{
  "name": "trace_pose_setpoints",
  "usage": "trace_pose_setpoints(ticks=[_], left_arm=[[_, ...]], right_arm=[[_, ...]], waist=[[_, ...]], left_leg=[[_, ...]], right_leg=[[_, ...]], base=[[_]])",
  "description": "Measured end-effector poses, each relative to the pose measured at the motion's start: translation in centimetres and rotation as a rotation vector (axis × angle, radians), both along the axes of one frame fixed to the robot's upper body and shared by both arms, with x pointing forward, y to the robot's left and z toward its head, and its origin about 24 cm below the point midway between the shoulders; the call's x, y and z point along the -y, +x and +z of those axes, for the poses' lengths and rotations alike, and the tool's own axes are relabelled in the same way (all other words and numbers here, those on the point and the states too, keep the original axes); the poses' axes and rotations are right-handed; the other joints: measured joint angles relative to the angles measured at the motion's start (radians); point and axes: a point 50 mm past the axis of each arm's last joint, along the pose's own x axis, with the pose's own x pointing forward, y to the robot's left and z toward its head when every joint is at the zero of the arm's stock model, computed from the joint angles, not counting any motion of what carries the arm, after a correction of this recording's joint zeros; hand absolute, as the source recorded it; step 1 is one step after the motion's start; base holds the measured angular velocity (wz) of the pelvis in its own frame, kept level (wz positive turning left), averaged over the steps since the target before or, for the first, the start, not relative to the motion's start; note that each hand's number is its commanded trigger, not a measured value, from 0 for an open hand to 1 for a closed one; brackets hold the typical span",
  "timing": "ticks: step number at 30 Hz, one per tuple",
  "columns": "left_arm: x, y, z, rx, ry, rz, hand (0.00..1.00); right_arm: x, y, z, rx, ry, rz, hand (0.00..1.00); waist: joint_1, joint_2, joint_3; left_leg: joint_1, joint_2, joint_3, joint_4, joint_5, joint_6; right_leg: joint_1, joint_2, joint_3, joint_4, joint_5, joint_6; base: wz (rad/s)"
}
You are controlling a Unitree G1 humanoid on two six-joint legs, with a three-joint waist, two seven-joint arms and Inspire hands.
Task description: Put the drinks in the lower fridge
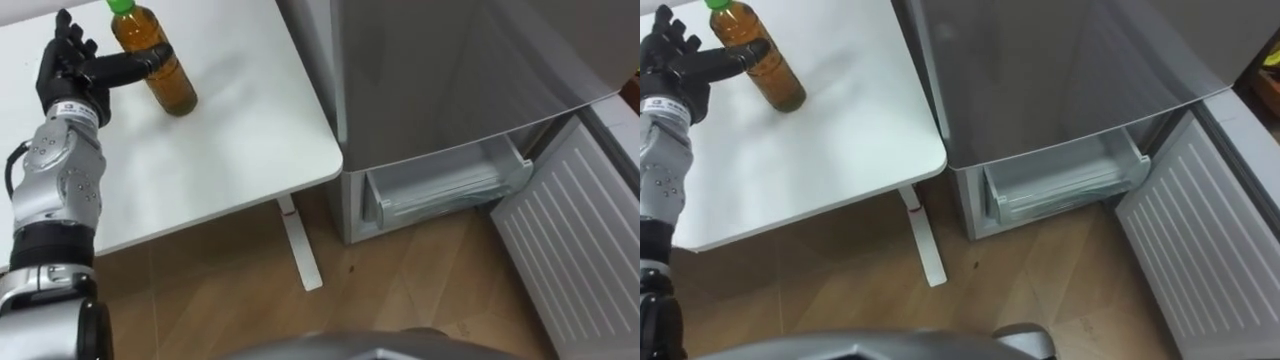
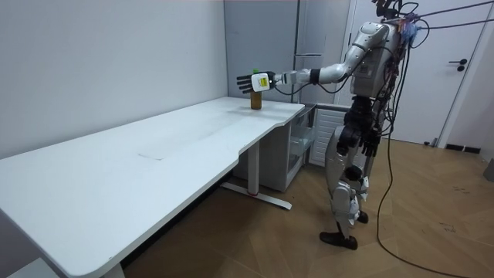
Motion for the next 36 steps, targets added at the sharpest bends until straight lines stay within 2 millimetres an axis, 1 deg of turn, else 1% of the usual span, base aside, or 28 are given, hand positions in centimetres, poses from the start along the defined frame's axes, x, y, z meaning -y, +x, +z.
trace_pose_setpoints(ticks=[3, 5, 8, 15, 17, 20, 21, 26, 28, 33, 36], left_arm=[[-0.2, 0.0, 0.0, -0.007, 0.005, -0.005, 0.0], [-0.2, 0.4, 0.0, -0.02, 0.002, -0.005, 0.0], [-0.2, 0.4, 0.0, -0.028, 0.01, -0.006, 0.0], [-0.3, 0.9, 0.7, -0.012, 0.034, -0.018, 0.0], [-0.3, 1.1, 1.1, -0.002, 0.039, -0.021, 0.0], [-0.7, 1.1, 1.2, -0.014, 0.047, -0.023, 0.0], [-0.7, 1.1, 1.2, -0.019, 0.047, -0.023, 0.0], [-1.1, 1.0, 1.3, -0.027, 0.054, -0.023, 0.0], [-1.2, 1.0, 1.4, -0.029, 0.057, -0.017, 0.0], [-1.3, 0.9, 1.2, -0.04, 0.054, -0.014, 0.0], [-1.2, 0.9, 1.1, -0.051, 0.045, -0.014, 0.0]], right_arm=[[0.1, -0.1, 0.0, 0.002, 0.0, -0.015, 0.0], [0.0, -0.2, 0.0, -0.003, 0.001, -0.017, 0.0], [0.1, -0.2, 0.0, -0.003, 0.001, -0.02, 0.0], [0.1, -0.6, 0.1, -0.006, 0.007, -0.057, 0.0], [0.1, -0.9, 0.1, -0.016, 0.009, -0.064, 0.0], [0.1, -1.2, 0.1, -0.02, 0.008, -0.074, 0.0], [0.1, -1.2, 0.1, -0.023, 0.009, -0.074, 0.0], [0.1, -1.9, 0.2, -0.044, 0.008, -0.092, 0.0], [0.2, -2.1, 0.2, -0.051, 0.006, -0.095, 0.0], [0.3, -2.4, 0.3, -0.067, 0.009, -0.101, 0.0], [0.2, -2.4, 0.3, -0.072, 0.016, -0.103, 0.0]], waist=[[-0.001, 0.007, 0.0016], [0.0, 0.012, 0.0029], [0.0, 0.017, 0.0009], [-0.006, 0.018, 0.0003], [-0.01, 0.017, -0.0001], [-0.025, 0.015, -0.0016], [-0.025, 0.014, -0.0023], [-0.027, 0.001, -0.0097], [-0.028, -0.002, -0.0081], [-0.031, -0.005, -0.0071], [-0.03, -0.005, -0.0067]], left_leg=[[0.0, 0.0, 0.0, 0.0, 0.0, 0.0], [-0.001, 0.0, 0.0, -0.001, 0.0, 0.0], [-0.001, 0.0, 0.0, -0.003, 0.0, 0.0], [0.0, 0.0, -0.001, -0.002, 0.0, 0.0], [0.0, 0.0, 0.0, -0.003, 0.0, 0.0], [0.0, 0.0, 0.001, -0.004, 0.0, 0.0], [0.0, 0.0, 0.004, -0.004, 0.0, 0.0], [0.003, 0.002, 0.019, -0.004, 0.0, 0.0], [0.008, 0.003, 0.027, -0.007, 0.0, 0.0], [0.011, 0.005, 0.028, -0.012, 0.0, -0.001], [0.013, 0.012, 0.033, -0.013, 0.0, -0.003]], right_leg=[[0.0, 0.0, 0.001, 0.0, 0.0, 0.0], [-0.001, 0.0, 0.001, 0.0, 0.0, 0.0], [-0.001, 0.0, 0.001, 0.0, 0.0, 0.0], [-0.008, 0.0, 0.001, -0.001, 0.0, 0.0], [-0.01, 0.0, 0.001, 0.0, 0.0, 0.0], [-0.012, 0.0, 0.001, 0.0, 0.0, 0.0], [-0.013, 0.0, 0.003, 0.0, 0.0, 0.0], [-0.021, 0.002, 0.02, 0.002, 0.0, 0.0], [-0.021, 0.003, 0.026, 0.002, 0.002, -0.002], [-0.021, 0.005, 0.029, 0.002, 0.003, -0.004], [-0.021, 0.012, 0.033, 0.002, 0.005, -0.007]], base=[[0.0], [0.0], [0.0], [0.0], [0.0], [-0.01], [-0.09], [-0.09], [-0.12], [-0.01], [-0.04]])
